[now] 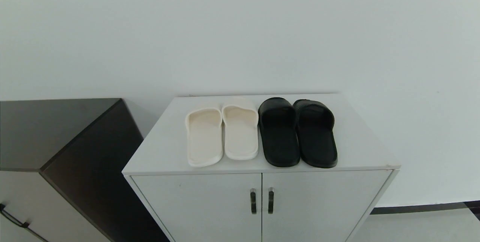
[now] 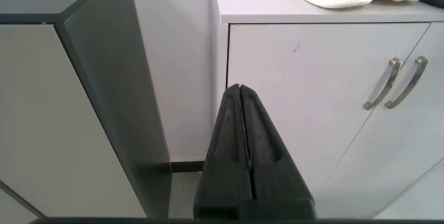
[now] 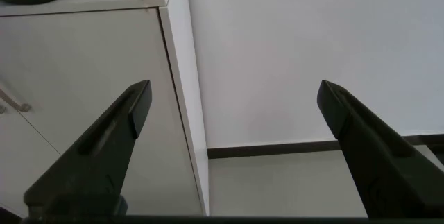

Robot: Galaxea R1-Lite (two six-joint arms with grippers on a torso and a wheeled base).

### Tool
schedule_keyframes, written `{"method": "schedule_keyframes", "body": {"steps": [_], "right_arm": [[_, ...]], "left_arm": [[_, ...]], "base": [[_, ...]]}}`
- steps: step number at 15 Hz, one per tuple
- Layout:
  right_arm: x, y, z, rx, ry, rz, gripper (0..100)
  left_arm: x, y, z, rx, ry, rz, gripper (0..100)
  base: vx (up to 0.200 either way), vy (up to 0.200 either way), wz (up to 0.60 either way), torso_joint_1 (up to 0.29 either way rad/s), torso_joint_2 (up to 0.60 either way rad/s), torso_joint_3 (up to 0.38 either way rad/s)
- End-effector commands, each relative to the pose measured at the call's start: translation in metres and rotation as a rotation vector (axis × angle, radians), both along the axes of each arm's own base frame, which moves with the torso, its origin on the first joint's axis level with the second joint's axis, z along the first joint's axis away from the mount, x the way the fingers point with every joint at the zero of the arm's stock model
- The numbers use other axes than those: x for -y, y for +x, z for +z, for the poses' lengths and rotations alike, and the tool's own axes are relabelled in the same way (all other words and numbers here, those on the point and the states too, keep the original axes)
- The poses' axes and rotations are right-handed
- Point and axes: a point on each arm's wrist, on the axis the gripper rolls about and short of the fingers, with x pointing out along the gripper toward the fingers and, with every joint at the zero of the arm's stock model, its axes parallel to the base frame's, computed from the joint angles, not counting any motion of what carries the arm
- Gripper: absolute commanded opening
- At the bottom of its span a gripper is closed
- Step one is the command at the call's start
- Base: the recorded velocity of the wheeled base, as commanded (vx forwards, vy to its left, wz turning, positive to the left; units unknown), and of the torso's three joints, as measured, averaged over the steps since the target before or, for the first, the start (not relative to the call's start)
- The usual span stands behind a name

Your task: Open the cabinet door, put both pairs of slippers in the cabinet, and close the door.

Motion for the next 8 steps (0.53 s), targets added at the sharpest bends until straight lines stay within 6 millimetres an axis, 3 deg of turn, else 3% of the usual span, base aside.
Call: {"method": "schedule_keyframes", "body": {"steps": [1, 8], "right_arm": [[0.0, 0.0001, -0.0001, -0.003, -0.001, 0.001, 100], [0.0002, -0.0004, 0.0013, 0.004, -0.034, -0.011, 100]], "left_arm": [[0.0, 0.0001, 0.0, -0.001, 0.001, 0.0, 0], [0.0002, 0.0001, -0.0001, -0.001, 0.079, -0.008, 0]], "base": [[0.0, 0.0, 0.0, 0.0, 0.0, 0.0], [0.0, 0.0, 0.0, 0.0, 0.0, 0.0]]}}
